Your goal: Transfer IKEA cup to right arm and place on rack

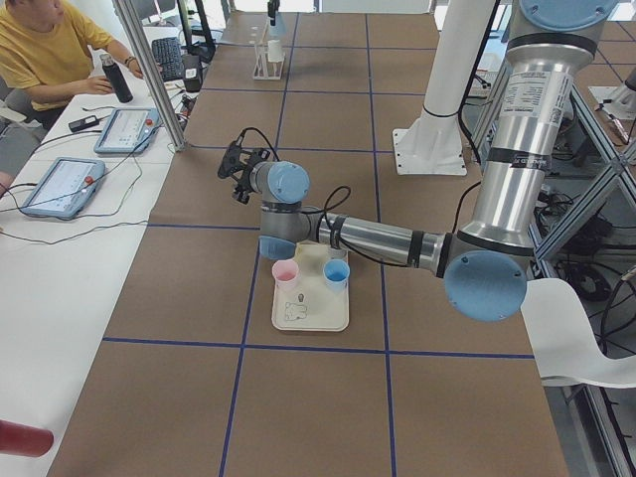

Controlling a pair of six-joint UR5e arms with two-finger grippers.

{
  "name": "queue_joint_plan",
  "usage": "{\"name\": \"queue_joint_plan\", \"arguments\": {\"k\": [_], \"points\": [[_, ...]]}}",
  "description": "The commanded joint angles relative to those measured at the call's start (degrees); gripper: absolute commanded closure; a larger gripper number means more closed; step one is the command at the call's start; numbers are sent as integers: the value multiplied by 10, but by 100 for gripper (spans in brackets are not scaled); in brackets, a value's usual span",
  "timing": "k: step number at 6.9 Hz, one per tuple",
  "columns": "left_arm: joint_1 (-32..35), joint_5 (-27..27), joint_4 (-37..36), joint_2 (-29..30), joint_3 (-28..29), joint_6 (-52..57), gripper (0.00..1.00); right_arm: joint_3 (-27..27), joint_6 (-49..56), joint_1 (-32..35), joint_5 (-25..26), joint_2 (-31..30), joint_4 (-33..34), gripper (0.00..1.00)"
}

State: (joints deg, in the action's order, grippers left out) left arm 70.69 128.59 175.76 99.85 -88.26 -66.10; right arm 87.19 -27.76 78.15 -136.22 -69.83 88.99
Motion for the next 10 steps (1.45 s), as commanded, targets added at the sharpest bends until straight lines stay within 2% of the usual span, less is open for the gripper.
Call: {"name": "queue_joint_plan", "arguments": {"k": [1,6,10], "points": [[-1,0,-3,0,-1,0,22,-16,1,0,-9,3,0,100],[-2,-1,-6,1,-1,0,22,-54,5,7,17,26,-2,100],[-2,-1,-6,4,-1,0,22,-69,5,2,17,28,-8,100]]}}
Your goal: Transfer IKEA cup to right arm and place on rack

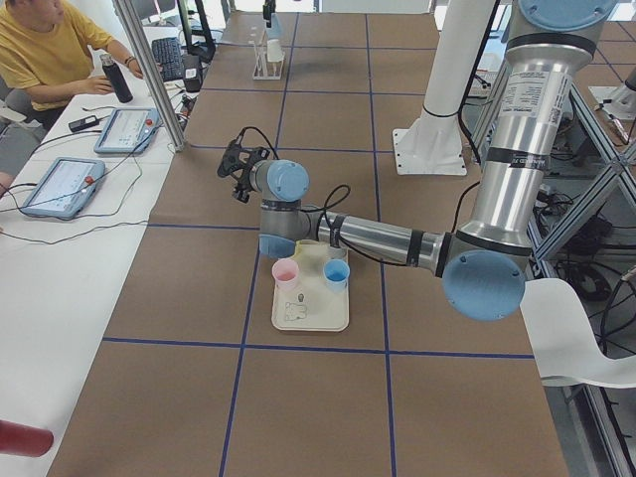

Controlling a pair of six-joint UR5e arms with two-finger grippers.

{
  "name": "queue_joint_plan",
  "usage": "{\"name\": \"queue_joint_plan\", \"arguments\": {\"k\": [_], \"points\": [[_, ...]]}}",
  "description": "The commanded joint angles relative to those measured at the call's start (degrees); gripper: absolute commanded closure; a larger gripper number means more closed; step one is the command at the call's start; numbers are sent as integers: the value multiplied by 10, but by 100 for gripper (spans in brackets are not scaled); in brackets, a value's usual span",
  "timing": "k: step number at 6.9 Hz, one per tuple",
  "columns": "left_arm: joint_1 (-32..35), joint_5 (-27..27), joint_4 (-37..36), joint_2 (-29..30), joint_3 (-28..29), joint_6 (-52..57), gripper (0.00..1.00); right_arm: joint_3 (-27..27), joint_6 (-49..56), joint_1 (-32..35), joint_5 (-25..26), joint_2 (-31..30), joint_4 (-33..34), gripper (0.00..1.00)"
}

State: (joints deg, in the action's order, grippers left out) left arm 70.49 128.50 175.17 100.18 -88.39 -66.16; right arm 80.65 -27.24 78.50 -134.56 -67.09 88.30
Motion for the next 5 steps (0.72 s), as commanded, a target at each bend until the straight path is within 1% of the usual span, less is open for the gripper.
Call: {"name": "queue_joint_plan", "arguments": {"k": [1,4,5], "points": [[0,1,-1,2,1,0,22,-8,0,-5,0,-1,-3,100],[0,0,-1,2,0,0,22,-12,-1,-15,0,-2,-4,100],[0,1,-1,2,-1,0,22,-23,-1,-26,0,0,-8,100]]}}
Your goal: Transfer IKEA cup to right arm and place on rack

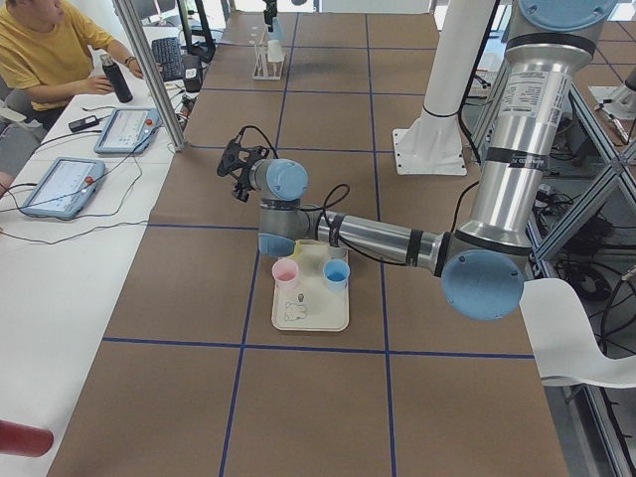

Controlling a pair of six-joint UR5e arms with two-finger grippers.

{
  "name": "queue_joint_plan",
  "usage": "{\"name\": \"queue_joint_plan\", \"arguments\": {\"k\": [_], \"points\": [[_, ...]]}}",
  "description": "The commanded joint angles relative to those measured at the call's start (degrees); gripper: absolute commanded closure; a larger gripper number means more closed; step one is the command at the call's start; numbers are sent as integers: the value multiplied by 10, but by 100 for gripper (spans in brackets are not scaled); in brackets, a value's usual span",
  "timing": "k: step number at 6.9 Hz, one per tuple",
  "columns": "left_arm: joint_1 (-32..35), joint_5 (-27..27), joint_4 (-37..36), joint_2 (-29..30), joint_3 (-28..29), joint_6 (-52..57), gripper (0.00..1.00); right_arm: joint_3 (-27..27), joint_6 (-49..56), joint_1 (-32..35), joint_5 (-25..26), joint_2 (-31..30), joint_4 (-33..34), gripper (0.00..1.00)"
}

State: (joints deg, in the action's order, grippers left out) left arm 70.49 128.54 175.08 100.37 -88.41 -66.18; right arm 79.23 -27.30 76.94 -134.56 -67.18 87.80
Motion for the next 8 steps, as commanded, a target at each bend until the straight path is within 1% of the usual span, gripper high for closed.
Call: {"name": "queue_joint_plan", "arguments": {"k": [1,2,3,5,6,7,8], "points": [[1,0,0,-2,-2,0,22,-14,-1,-12,0,1,-20,100],[1,0,0,-1,-2,0,22,-18,-2,-12,0,1,-23,67],[1,0,0,-2,-3,0,22,-17,-5,-12,0,1,-24,1],[0,0,0,0,-2,0,22,-16,-5,-12,-2,1,-24,0],[5,0,-11,0,-2,1,22,-7,-6,-9,-3,1,-24,0],[7,0,-16,-2,2,22,22,23,-8,-8,-5,0,-24,0],[18,-6,-52,-6,2,117,22,64,-51,-8,-6,-8,-23,0]]}}
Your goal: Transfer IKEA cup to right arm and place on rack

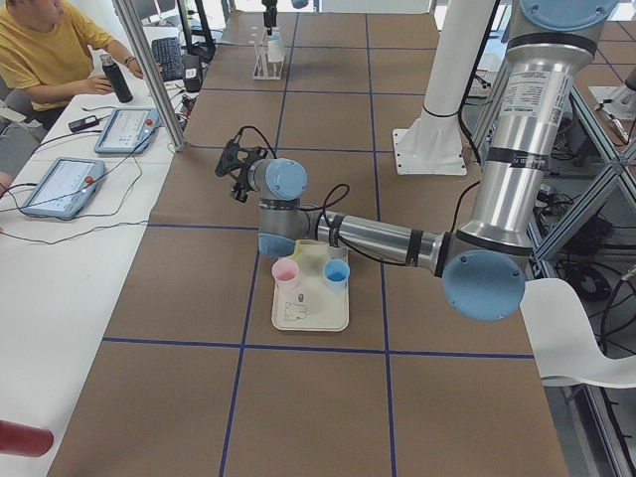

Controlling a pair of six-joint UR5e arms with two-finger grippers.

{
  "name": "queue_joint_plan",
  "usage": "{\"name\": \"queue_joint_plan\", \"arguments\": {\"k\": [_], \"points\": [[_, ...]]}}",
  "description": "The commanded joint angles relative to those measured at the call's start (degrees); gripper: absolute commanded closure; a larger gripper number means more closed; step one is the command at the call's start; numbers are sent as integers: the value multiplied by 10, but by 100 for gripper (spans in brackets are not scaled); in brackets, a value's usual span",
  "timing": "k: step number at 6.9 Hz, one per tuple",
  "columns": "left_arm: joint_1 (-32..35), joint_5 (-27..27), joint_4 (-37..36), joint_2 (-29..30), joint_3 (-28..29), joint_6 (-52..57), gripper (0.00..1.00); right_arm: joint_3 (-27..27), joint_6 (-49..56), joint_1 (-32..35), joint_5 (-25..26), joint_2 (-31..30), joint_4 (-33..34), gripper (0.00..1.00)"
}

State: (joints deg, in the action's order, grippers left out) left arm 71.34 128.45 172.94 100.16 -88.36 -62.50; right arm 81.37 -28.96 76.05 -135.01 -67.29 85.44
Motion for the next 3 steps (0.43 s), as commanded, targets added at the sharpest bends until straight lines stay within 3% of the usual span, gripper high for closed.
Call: {"name": "queue_joint_plan", "arguments": {"k": [1,3], "points": [[38,-8,-84,-20,-1,191,22,79,-99,-5,-4,-8,0,0],[37,-42,-160,-77,1,348,23,191,-200,-76,2,-50,-1,0]]}}
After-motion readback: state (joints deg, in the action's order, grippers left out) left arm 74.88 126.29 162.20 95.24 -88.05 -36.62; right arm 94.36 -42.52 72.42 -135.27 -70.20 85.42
